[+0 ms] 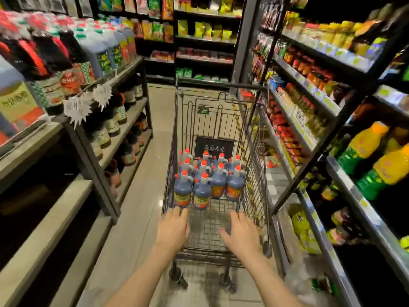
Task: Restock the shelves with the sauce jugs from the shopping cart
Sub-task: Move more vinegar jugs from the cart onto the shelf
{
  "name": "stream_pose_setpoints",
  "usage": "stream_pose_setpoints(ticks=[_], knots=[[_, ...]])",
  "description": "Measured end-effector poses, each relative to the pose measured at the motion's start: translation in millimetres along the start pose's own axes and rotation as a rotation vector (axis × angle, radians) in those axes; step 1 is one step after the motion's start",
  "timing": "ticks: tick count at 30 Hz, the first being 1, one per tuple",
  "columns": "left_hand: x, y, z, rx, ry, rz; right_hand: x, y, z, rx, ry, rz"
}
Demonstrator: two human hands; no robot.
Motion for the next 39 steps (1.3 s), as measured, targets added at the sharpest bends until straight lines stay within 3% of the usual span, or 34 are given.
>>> stream_pose_setpoints(ticks=[6,8,11,14,18,21,24,29,33,39], knots=[[-27,51,83,-0.056,-0.077,-0.011,1,61,92,-0.132,0.011,0.05],[-40,75,107,-0.116,-0.172,-0.034,1,86,121,-0.195,0.026,0.05],[-62,110,146,-0.054,-0.244,-0.053,0,130,167,-0.25,0.062,0.103],[-95,163,175,-0.117,-0.401,-0.132,-3,175,211,-0.305,0.056,0.178],[-125,207,197,-0.075,-0.543,-0.284,-8,224,253,-0.38,0.061,0.288],[-139,218,208,0.077,-0.571,-0.354,-8,253,274,-0.304,0.129,0.44],[-156,235,211,0.097,-0.699,-0.467,-5,276,287,-0.234,0.21,0.579],[-169,246,219,0.275,-0.719,-0.6,-3,290,304,-0.054,0.24,0.796],[-167,256,218,0.337,-0.727,-0.619,1,300,303,-0.095,0.272,0.848],[-144,261,214,0.274,-0.747,-0.64,25,290,295,-0.025,0.334,0.855]])
Point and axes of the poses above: each hand's wrist, its own z-axis towards the middle knuckle, its own y-axis out of the palm, x = y × z, the point moved 10 cm from there along z, towards the middle knuckle, and after that the axes turned 10 degrees about -z, right-handed, at the moved point
